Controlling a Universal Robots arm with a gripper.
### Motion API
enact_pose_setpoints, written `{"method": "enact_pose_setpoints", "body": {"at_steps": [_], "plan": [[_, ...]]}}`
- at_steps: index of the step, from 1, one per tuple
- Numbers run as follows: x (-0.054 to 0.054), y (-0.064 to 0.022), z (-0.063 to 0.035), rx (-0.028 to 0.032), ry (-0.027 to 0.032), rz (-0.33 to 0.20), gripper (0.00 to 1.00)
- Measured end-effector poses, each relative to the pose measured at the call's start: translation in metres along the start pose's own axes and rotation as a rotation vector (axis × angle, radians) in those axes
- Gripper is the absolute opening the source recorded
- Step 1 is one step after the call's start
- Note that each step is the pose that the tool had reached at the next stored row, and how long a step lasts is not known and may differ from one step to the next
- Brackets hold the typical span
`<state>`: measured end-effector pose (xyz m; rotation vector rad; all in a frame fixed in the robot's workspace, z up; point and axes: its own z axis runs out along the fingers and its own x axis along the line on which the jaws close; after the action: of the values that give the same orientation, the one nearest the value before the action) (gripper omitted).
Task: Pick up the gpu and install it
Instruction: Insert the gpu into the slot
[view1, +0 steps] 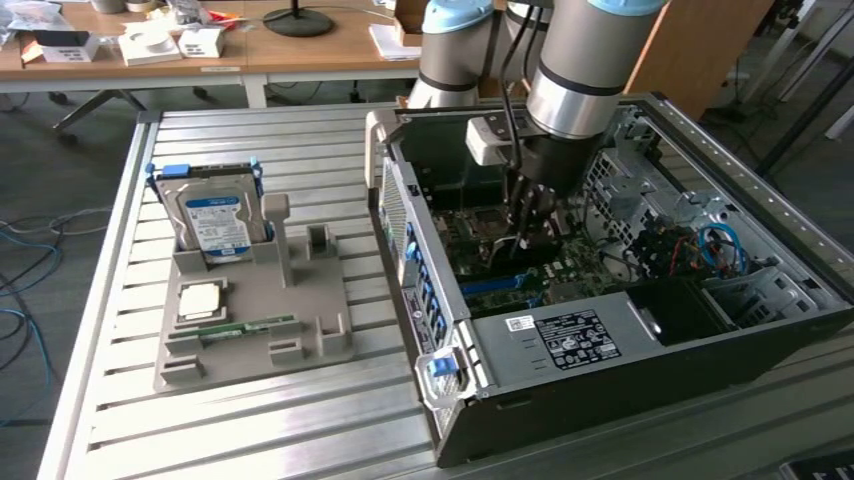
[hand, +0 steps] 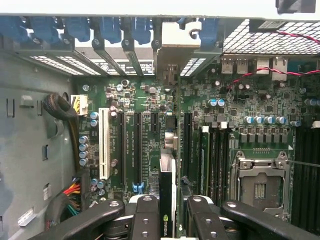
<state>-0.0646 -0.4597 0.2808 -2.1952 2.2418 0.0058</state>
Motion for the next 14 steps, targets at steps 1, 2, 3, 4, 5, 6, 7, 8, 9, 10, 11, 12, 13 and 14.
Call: {"method": "enact_pose_setpoints", "body": {"at_steps": [1,2,3,4,5,6,7,8,9,10,11,12,13,14], "plan": [[0.0000,0.0000,0.0000,0.0000,0.0000,0.000,0.26],[0.0000,0.0000,0.0001,0.0000,0.0001,0.000,0.26],[0.0001,0.0000,0.0006,0.0001,0.0000,0.000,0.26],[0.0001,0.0000,0.0013,0.0000,0.0000,0.000,0.26],[0.0001,0.0000,0.0016,0.0000,0.0001,0.000,0.26],[0.0001,0.0000,0.0016,-0.0001,0.0002,0.000,0.26],[0.0001,0.0000,0.0015,-0.0002,0.0004,0.000,0.26],[0.0001,0.0000,0.0018,0.0000,0.0001,0.000,0.26],[0.0000,0.0000,0.0029,0.0002,-0.0004,0.000,0.26],[0.0000,0.0000,0.0040,0.0001,-0.0002,0.000,0.26],[0.0001,0.0000,0.0050,0.0000,0.0000,0.000,0.26],[0.0001,0.0000,0.0058,0.0000,0.0000,0.000,0.26],[0.0001,0.0001,0.0067,0.0000,0.0000,0.000,0.26],[0.0001,0.0001,0.0075,0.0000,0.0000,0.000,0.26]]}}
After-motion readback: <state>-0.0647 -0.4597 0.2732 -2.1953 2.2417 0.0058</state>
